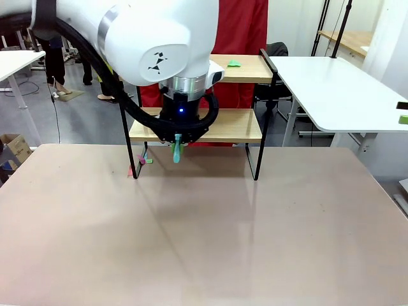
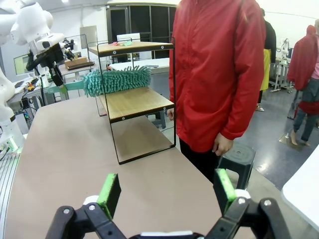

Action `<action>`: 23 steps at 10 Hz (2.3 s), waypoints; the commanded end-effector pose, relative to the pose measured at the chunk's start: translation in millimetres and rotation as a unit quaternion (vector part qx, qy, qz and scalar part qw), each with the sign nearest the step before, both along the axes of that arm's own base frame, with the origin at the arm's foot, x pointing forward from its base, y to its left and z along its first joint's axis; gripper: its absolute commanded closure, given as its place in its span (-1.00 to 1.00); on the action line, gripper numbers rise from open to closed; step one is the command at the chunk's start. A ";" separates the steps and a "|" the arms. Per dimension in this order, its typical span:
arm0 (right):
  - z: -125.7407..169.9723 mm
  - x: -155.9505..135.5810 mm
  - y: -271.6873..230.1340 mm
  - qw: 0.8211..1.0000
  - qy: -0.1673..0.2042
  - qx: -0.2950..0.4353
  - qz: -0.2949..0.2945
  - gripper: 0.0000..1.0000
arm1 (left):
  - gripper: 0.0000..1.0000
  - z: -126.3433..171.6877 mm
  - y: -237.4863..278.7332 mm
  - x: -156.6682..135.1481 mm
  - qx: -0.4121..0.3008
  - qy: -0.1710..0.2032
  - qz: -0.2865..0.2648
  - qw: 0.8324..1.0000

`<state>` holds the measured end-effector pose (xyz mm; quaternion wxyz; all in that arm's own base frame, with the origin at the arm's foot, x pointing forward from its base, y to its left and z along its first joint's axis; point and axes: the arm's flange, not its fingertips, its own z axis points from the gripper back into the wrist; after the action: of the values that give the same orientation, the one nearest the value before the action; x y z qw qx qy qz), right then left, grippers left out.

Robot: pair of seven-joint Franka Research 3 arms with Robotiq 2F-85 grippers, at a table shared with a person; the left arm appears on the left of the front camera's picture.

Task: Clean the shelf.
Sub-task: Clean the specific section of the Shelf indicated by the human with the Duster.

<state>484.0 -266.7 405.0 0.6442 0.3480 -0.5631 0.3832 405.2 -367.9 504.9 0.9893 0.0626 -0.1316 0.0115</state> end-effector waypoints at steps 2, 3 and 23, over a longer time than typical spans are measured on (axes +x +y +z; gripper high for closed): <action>4.0 0.0 2.1 1.000 -0.003 -0.002 0.001 -1.00 | 0.74 -2.0 34.1 -4.7 0.023 0.005 0.014 1.000; 4.0 0.0 2.1 1.000 -0.003 -0.002 0.001 -1.00 | 0.74 -0.2 42.7 -5.6 0.025 0.003 0.024 0.999; 4.0 0.0 2.1 1.000 -0.003 -0.002 0.001 -1.00 | 0.74 57.1 75.5 -38.9 -0.004 -0.100 -0.037 0.994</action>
<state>483.9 -266.8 404.9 0.6442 0.3479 -0.5631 0.3832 370.7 -309.9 566.6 0.9701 0.0772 -0.2296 0.0138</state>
